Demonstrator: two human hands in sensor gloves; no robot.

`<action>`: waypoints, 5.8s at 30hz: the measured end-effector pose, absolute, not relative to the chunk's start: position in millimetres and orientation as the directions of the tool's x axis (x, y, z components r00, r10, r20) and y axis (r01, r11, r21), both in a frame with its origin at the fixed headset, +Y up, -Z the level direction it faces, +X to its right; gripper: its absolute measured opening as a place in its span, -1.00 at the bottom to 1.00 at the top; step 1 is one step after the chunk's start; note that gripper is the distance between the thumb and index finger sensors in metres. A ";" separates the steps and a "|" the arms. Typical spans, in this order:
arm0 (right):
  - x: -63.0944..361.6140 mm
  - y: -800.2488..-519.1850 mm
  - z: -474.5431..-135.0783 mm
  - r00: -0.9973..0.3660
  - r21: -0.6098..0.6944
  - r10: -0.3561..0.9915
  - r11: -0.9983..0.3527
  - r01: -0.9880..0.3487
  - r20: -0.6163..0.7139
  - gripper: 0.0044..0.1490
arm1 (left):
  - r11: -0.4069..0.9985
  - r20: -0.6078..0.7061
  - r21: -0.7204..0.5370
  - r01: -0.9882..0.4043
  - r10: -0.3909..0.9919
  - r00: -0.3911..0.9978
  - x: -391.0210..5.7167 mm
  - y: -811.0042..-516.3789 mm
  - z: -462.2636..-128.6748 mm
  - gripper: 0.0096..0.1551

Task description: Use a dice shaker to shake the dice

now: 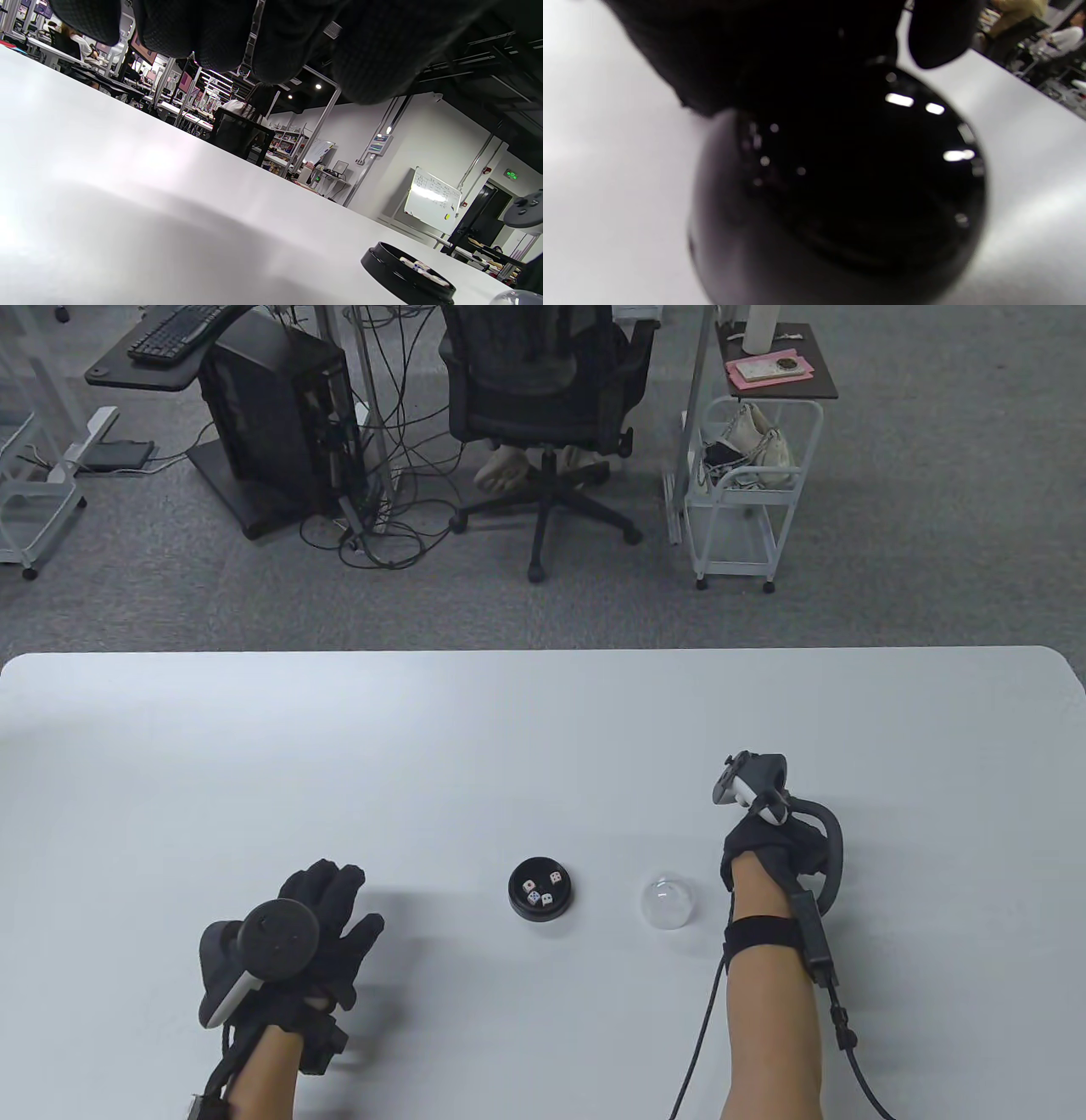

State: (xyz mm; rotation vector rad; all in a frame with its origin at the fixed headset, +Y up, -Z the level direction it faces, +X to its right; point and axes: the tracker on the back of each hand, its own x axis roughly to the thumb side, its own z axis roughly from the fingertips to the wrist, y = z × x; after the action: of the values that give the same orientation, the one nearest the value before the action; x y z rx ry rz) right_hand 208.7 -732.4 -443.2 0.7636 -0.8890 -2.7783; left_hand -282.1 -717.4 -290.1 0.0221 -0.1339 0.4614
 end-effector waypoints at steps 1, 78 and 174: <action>206.2 -730.8 -443.5 -0.872 0.562 -0.255 -0.827 -0.027 -0.418 -0.46 | 0.896 0.134 -0.010 -0.444 0.442 0.887 -282.0 -717.4 -290.0 -0.21; 106.8 -744.9 -346.4 -0.973 0.101 0.215 -0.973 -0.207 0.081 -0.13 | 0.894 0.170 -0.042 -0.445 0.446 0.879 -273.2 -727.9 -292.4 -0.22; 50.1 -766.7 -359.0 -0.815 0.327 0.552 -0.813 -0.481 0.174 0.13 | 0.878 0.180 -0.072 -0.473 0.478 0.860 -273.9 -731.8 -292.4 -0.22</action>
State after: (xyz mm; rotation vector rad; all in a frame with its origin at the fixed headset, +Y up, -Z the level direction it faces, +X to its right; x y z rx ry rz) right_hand 50.1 -766.7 -359.0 -0.5046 -0.5198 -3.6249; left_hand -273.9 -731.8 -292.4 -0.0255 -0.1953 0.4990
